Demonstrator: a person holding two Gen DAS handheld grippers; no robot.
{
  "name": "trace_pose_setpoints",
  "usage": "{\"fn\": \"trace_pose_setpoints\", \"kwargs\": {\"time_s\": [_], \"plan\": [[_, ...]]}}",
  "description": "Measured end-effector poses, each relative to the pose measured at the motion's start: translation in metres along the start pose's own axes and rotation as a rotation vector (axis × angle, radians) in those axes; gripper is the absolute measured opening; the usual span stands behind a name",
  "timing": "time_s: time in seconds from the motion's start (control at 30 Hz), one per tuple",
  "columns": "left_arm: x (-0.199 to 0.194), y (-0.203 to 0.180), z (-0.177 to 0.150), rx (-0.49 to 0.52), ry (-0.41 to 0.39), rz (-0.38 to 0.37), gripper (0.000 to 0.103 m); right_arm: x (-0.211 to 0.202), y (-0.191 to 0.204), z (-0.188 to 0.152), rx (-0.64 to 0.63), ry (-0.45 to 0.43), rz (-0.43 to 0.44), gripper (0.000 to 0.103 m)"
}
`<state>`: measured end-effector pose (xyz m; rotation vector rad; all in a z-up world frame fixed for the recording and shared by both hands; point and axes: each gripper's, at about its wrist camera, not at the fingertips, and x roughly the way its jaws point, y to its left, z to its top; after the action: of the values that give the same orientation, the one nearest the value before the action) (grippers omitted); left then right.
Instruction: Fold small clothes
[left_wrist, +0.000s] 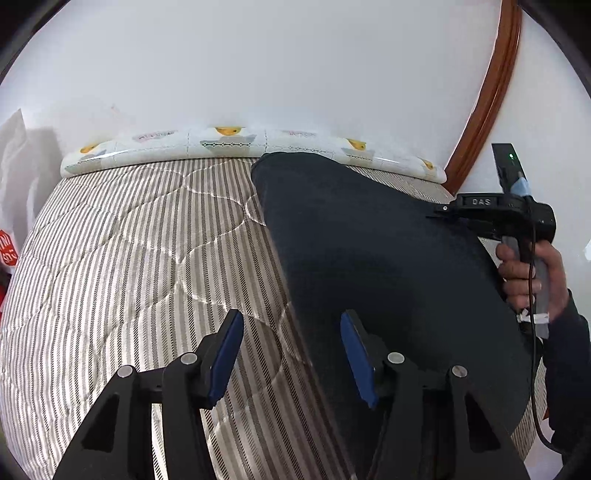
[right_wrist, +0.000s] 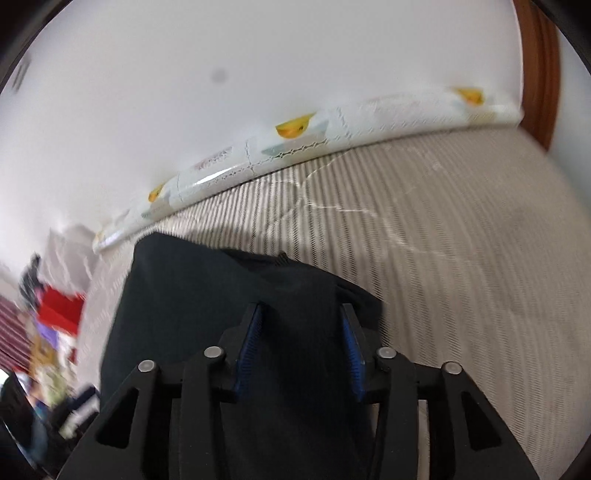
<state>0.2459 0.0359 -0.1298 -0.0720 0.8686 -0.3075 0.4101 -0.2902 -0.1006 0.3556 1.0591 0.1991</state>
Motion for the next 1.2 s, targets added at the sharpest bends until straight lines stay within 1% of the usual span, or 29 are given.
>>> {"fn": "trace_pose_setpoints", "kwargs": {"time_s": [0.03,0.07,0.1,0.13,0.2,0.27,0.33,0.37,0.4,0.43,0.5,0.53,0.6,0.63,0.67,0.7,0.73,0.77,0.8,0.83,0.87,0.9,1.0,1.03,1.07,1.1,1.13,1.17,1.2], "plan": [[0.001,0.0,0.0,0.0,0.001,0.001,0.052,0.001,0.003,0.001,-0.009,-0.003,0.019,0.016],[0.001,0.001,0.001,-0.002,0.001,-0.002,0.052,-0.004,0.006,0.002,-0.044,-0.033,0.034,0.014],[0.002,0.001,0.001,-0.005,0.003,-0.006,0.052,-0.014,0.007,0.002,-0.07,-0.082,0.039,0.013],[0.002,0.002,0.002,-0.007,0.004,-0.009,0.052,-0.021,0.006,0.001,-0.083,-0.114,0.021,0.013],[0.003,0.001,0.002,-0.003,0.006,-0.001,0.052,-0.018,0.004,0.001,-0.073,-0.097,0.006,0.014],[0.002,-0.001,0.002,-0.002,0.005,0.013,0.052,-0.012,0.004,-0.001,-0.073,-0.062,-0.035,0.017],[0.0,-0.002,0.0,-0.004,0.002,0.018,0.052,-0.024,0.003,-0.006,-0.081,-0.081,-0.062,0.018],[-0.001,-0.003,-0.001,-0.004,0.002,0.019,0.052,-0.032,0.004,-0.009,-0.091,-0.101,-0.073,0.025],[-0.002,-0.003,-0.002,-0.006,0.003,0.022,0.052,-0.041,0.004,-0.015,-0.102,-0.11,-0.089,0.033],[-0.003,-0.004,-0.003,-0.008,0.006,0.026,0.052,-0.049,0.004,-0.021,-0.109,-0.111,-0.093,0.037],[-0.007,-0.006,-0.005,-0.011,0.01,0.03,0.052,-0.061,0.0,-0.033,-0.112,-0.103,-0.087,0.039],[-0.011,-0.008,-0.007,-0.011,0.008,0.029,0.052,-0.065,-0.004,-0.041,-0.109,-0.092,-0.075,0.04],[-0.017,-0.01,-0.011,-0.009,0.005,0.025,0.052,-0.069,-0.013,-0.058,-0.087,-0.056,-0.042,0.045],[-0.02,-0.012,-0.014,-0.009,0.003,0.023,0.052,-0.068,-0.018,-0.066,-0.062,-0.04,-0.022,0.045],[-0.023,-0.014,-0.018,-0.01,0.007,0.026,0.052,-0.066,-0.022,-0.071,-0.045,-0.032,-0.008,0.043],[-0.025,-0.016,-0.02,-0.01,0.01,0.031,0.052,-0.063,-0.026,-0.077,-0.026,-0.022,0.01,0.011],[-0.03,-0.019,-0.024,-0.007,0.01,0.038,0.052,-0.064,-0.028,-0.081,-0.029,-0.032,0.033,0.009],[-0.034,-0.021,-0.027,-0.007,0.007,0.045,0.052,-0.069,-0.03,-0.084,-0.035,-0.064,0.036,0.008],[-0.039,-0.023,-0.03,-0.007,0.004,0.054,0.052,-0.077,-0.031,-0.089,-0.036,-0.108,0.003,0.007],[-0.045,-0.025,-0.034,-0.009,-0.004,0.064,0.052,-0.084,-0.031,-0.093,-0.029,-0.13,-0.054,0.007],[-0.051,-0.027,-0.038,-0.016,-0.011,0.067,0.052,-0.093,-0.029,-0.101,-0.033,-0.166,-0.114,0.01],[-0.055,-0.028,-0.041,-0.023,-0.013,0.067,0.052,-0.104,-0.025,-0.111,-0.059,-0.198,-0.144,0.01],[-0.072,-0.033,-0.051,-0.039,-0.019,0.056,0.052,-0.128,-0.018,-0.139,-0.075,-0.189,-0.158,0.011],[-0.08,-0.036,-0.054,-0.049,-0.028,0.064,0.053,-0.133,-0.017,-0.145,-0.077,-0.185,-0.163,0.012],[-0.085,-0.04,-0.056,-0.053,-0.033,0.07,0.054,-0.144,-0.014,-0.155,-0.084,-0.184,-0.179,0.017],[-0.089,-0.043,-0.058,-0.055,-0.037,0.075,0.057,-0.151,-0.012,-0.16,-0.09,-0.187,-0.191,0.027],[-0.095,-0.048,-0.06,-0.057,-0.043,0.089,0.06,-0.16,-0.009,-0.165,-0.099,-0.192,-0.206,0.033],[-0.101,-0.055,-0.062,-0.056,-0.046,0.113,0.06,-0.169,-0.005,-0.17,-0.105,-0.2,-0.221,0.048],[-0.107,-0.061,-0.063,-0.052,-0.052,0.125,0.061,-0.181,-0.001,-0.177,-0.103,-0.216,-0.226,0.058]]}}
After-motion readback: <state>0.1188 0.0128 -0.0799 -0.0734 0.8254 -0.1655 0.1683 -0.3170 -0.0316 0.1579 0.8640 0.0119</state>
